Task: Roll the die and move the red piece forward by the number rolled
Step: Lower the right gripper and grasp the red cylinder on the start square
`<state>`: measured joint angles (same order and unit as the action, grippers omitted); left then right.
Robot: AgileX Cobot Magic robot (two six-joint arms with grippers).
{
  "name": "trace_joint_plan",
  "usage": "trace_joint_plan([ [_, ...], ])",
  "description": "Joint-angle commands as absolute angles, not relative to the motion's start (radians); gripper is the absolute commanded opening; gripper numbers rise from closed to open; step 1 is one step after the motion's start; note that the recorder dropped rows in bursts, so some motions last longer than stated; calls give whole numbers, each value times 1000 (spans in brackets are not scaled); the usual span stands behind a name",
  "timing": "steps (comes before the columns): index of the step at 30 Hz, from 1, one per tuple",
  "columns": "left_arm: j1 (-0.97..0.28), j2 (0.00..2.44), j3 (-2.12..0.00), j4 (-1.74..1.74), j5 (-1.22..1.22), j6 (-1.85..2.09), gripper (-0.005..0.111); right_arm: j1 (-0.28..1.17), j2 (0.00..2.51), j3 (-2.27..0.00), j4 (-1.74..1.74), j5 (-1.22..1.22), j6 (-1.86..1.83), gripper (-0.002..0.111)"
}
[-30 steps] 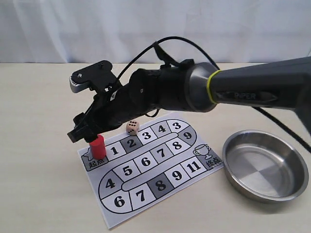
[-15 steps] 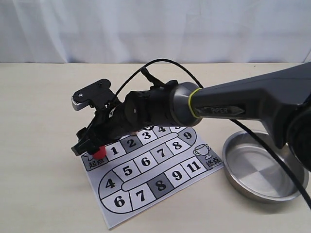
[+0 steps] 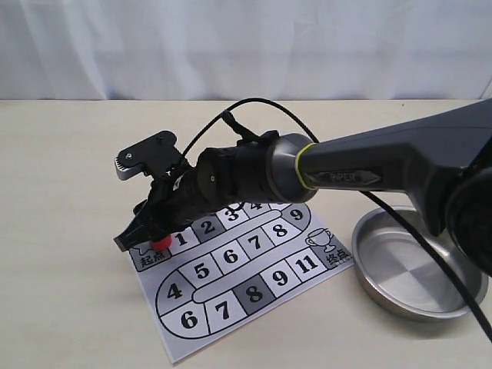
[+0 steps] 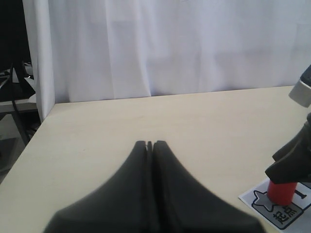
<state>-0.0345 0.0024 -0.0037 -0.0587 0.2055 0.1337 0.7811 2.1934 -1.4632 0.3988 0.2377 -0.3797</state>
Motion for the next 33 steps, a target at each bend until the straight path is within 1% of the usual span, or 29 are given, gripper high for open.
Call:
trace_joint_plan([
  [1, -38, 0, 0, -63, 197, 129, 0, 782, 2191, -1466, 405, 260, -380, 34],
  [3, -38, 0, 0, -63, 197, 129, 0, 782, 2191, -1466, 405, 262, -380, 19],
  [4, -38, 0, 0, -63, 197, 129, 0, 782, 2191, -1466, 405, 262, -380, 9],
  [5, -38, 0, 0, -61, 197, 129, 0, 782, 2188, -1466, 407, 262, -380, 4],
  [9, -38, 0, 0, -61, 197, 129, 0, 780, 2152, -1466, 407, 266, -380, 4],
  [14, -38, 0, 0, -61, 197, 129, 0, 743, 2110, -1466, 406, 302, -369, 4],
  [17, -38, 0, 0, -61, 197, 129, 0, 718, 2115, -1466, 406, 348, -362, 4],
  [24, -38, 0, 0, -61, 197, 129, 0, 724, 2207, -1462, 406, 342, -359, 4],
  [33, -38, 0, 0, -63, 197, 129, 0, 711, 2133, -1462, 396, 330, -359, 4],
])
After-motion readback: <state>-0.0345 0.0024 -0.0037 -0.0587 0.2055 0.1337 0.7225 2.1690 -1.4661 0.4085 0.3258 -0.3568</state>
